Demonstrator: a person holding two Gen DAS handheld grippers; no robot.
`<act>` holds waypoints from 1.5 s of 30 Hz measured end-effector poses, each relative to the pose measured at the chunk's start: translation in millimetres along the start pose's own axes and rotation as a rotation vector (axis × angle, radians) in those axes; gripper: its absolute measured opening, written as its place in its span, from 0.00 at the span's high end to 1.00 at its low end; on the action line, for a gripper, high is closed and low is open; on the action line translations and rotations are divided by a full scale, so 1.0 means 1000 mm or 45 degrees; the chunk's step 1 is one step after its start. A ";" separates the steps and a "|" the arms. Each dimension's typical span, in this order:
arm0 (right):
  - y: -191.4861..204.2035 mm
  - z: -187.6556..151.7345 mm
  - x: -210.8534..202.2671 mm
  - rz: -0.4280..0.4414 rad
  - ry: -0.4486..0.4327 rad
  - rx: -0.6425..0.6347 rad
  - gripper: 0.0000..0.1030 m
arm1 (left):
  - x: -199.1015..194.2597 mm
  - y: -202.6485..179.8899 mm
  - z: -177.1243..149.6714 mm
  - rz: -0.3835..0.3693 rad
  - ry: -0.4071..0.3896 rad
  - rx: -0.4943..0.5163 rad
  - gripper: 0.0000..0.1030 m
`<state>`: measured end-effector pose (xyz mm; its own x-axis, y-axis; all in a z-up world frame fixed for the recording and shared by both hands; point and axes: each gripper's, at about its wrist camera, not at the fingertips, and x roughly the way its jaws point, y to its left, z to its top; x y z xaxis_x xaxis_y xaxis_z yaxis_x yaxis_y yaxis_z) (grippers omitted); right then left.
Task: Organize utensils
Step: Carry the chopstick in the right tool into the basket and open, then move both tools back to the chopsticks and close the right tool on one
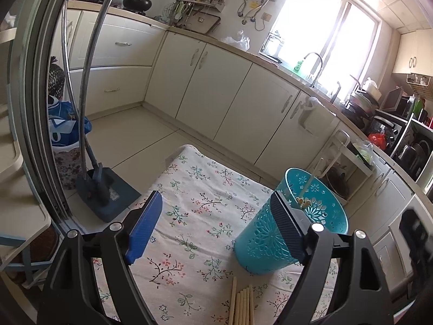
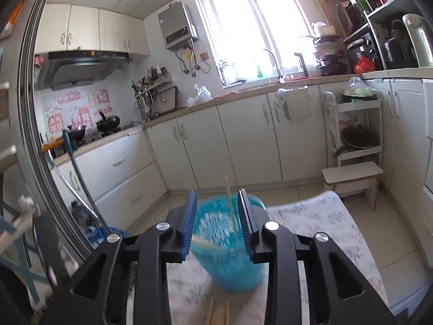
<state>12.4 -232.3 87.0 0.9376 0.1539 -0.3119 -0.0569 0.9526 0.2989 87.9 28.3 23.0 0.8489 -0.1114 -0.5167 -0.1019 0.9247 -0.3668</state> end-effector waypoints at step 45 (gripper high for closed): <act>-0.043 -0.163 0.043 -0.112 0.731 -0.032 0.93 | 0.045 -0.028 -0.118 0.148 0.593 0.643 0.20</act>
<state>-0.4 -223.8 -86.0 0.6033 0.1846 -0.7758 -0.0015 0.9731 0.2303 67.8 -45.6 -81.6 0.5249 -0.0418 -0.8501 0.1712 0.9836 0.0573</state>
